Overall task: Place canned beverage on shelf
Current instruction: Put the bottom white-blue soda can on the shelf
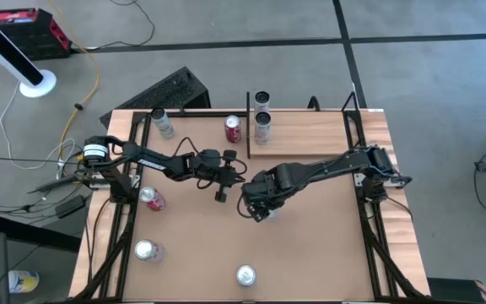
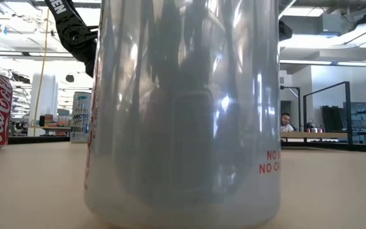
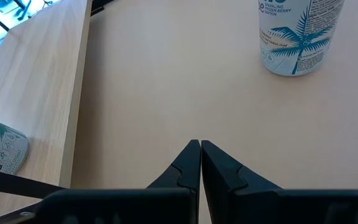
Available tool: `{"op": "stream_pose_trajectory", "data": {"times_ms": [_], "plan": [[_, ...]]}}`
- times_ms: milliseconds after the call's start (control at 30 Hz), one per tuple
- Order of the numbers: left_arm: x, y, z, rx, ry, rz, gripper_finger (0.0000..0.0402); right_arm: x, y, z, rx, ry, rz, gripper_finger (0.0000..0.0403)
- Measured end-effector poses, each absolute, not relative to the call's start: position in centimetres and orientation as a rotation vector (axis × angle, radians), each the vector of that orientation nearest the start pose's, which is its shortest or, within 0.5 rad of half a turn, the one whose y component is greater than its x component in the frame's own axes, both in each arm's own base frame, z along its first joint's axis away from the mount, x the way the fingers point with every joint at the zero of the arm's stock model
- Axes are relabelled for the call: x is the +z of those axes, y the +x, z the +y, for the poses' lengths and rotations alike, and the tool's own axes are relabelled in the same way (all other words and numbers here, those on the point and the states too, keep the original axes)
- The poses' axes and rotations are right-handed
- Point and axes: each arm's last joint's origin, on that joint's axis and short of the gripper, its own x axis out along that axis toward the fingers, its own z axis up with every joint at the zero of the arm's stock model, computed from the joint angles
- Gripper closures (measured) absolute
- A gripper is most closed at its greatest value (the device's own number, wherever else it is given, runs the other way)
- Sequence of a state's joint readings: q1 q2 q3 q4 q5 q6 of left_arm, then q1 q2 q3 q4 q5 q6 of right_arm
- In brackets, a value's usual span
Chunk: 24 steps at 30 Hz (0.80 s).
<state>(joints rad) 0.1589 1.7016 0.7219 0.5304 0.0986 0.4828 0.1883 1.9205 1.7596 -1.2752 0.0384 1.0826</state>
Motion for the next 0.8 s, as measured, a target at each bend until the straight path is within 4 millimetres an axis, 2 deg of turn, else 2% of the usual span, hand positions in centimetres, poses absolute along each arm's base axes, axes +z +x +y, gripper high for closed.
{"op": "stream_pose_trajectory", "data": {"times_ms": [100, 267, 333, 600, 800], "plan": [[15.3, 32.4, 4.9, -0.049, 0.417, 0.45, 0.0402, 27.6, 36.8, 6.9, -0.638, 0.707, 1.33, 0.0057], [15.3, 32.4, 4.9, -0.049, 0.417, 0.45, 0.0402, 27.5, 36.6, 6.9, -0.596, 0.636, 1.361, 0.0115], [15.3, 32.4, 4.9, -0.049, 0.417, 0.45, 0.0402, 27.6, 36.7, 6.9, -0.531, 0.579, 1.378, 0.0124], [15.3, 32.4, 4.9, -0.049, 0.417, 0.45, 0.0402, 27.6, 36.3, 8.0, -0.076, 0.157, 1.47, 0.0124], [15.3, 32.4, 4.9, -0.049, 0.417, 0.45, 0.0402, 27.6, 36.2, 8.6, 0.325, -0.277, 1.438, 0.0124]]}}
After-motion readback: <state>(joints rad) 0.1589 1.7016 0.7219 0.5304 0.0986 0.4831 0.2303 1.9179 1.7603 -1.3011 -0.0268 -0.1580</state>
